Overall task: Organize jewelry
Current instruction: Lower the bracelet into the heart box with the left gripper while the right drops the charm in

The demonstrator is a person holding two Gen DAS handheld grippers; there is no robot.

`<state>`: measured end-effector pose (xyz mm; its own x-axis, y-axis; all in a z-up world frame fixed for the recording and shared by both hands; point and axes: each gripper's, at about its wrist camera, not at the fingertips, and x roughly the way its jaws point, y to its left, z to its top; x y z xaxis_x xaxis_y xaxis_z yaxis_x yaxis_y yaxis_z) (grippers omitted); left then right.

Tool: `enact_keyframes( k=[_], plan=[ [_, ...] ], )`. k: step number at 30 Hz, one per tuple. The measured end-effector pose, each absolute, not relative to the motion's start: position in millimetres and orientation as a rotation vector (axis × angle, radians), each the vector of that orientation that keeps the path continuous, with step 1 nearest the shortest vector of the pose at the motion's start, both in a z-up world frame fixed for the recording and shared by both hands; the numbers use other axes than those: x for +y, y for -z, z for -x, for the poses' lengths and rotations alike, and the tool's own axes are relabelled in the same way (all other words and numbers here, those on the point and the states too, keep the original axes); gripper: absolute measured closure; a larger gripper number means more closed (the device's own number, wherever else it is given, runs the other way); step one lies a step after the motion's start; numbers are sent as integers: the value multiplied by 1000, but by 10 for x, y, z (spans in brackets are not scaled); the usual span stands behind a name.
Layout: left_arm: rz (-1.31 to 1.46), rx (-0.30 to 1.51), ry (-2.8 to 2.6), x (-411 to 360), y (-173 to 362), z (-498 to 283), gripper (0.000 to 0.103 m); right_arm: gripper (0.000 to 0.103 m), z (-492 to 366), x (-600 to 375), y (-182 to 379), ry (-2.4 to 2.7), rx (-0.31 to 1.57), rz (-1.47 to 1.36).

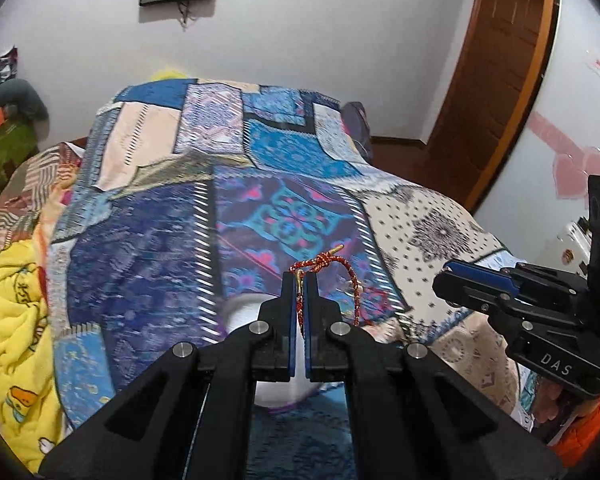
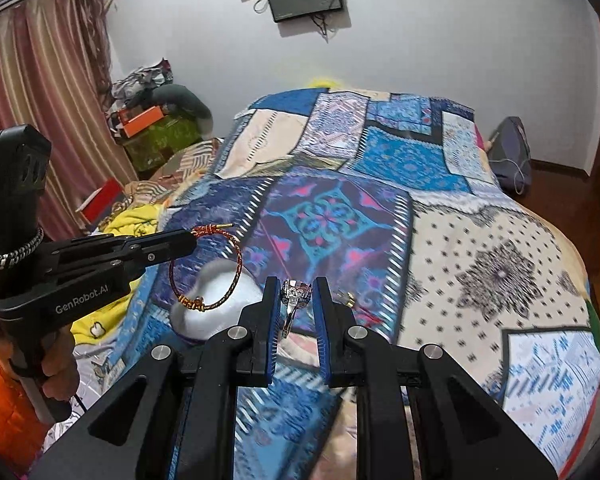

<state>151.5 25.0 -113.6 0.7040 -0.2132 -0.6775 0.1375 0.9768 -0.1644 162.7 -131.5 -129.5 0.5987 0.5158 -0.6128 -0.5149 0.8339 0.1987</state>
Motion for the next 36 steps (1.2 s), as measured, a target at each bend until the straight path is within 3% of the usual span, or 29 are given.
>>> enact_keyframes(
  k=[10,24,36],
  plan=[
    [91,763,175,531,1141,-1619,102,88,-1731,-962,1281,-650,702,24],
    [108,910,253,487,1668,-1786,102,88,-1842,-630,1615,-709,802,85],
    [124,918,271,554,1681,-1775,102,88,-1926,-470,1815,-742,865,108]
  ],
)
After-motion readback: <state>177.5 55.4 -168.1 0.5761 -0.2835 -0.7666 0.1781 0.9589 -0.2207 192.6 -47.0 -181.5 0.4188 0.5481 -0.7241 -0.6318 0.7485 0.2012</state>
